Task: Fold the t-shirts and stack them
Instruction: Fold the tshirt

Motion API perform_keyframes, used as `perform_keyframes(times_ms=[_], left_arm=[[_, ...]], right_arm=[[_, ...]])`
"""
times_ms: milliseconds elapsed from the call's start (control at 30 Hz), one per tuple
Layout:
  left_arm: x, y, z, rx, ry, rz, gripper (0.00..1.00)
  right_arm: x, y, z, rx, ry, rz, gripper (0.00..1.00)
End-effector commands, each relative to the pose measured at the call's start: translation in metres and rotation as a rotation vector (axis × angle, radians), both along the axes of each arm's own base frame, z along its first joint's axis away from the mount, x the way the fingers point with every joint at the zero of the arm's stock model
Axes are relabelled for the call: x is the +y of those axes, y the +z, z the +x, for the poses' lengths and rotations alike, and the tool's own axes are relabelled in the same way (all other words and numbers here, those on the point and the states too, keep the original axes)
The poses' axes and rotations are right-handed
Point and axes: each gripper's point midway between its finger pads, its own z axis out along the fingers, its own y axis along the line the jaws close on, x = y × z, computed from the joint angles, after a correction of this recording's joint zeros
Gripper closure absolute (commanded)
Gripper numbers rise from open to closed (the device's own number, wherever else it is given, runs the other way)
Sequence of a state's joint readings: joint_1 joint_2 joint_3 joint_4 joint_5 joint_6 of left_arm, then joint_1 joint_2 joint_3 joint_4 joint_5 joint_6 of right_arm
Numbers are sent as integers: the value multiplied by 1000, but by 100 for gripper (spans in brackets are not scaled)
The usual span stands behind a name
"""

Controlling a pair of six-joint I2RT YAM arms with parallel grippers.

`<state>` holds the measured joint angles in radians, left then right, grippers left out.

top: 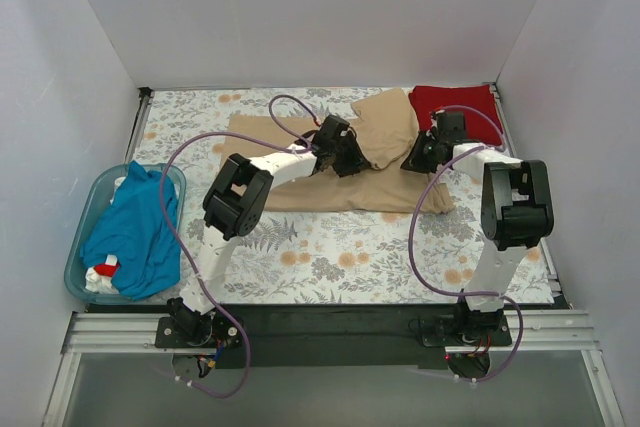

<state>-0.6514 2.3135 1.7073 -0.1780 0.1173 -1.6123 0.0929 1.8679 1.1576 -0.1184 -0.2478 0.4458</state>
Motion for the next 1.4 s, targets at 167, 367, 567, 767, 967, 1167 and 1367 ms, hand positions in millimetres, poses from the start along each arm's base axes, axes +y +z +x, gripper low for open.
perform_keyframes(times_ms=[167,367,567,767,967,1167,1367], left_arm=[[10,11,-11,33,16,-25,61],[12,13,-14,34,10,-21,61],[13,17,-15,21,3,-18,61],[12,18,-18,27,-13,-24,61],[17,30,-12,-4,4,-23,61],[29,45,8,-42,40,-35,60],[39,48,19,-34,74,-53,61]], right_arm=[[24,11,32,-60,45,35,81],[35,9,48,-60,53,61,81],[41,20,68,-92,50,84,81],[49,21,82,-93,55,122,80],[60,12,90,-81,76,154,80],[61,20,92,-108,96,157,79],[59,39,92,-157,106,138,67]])
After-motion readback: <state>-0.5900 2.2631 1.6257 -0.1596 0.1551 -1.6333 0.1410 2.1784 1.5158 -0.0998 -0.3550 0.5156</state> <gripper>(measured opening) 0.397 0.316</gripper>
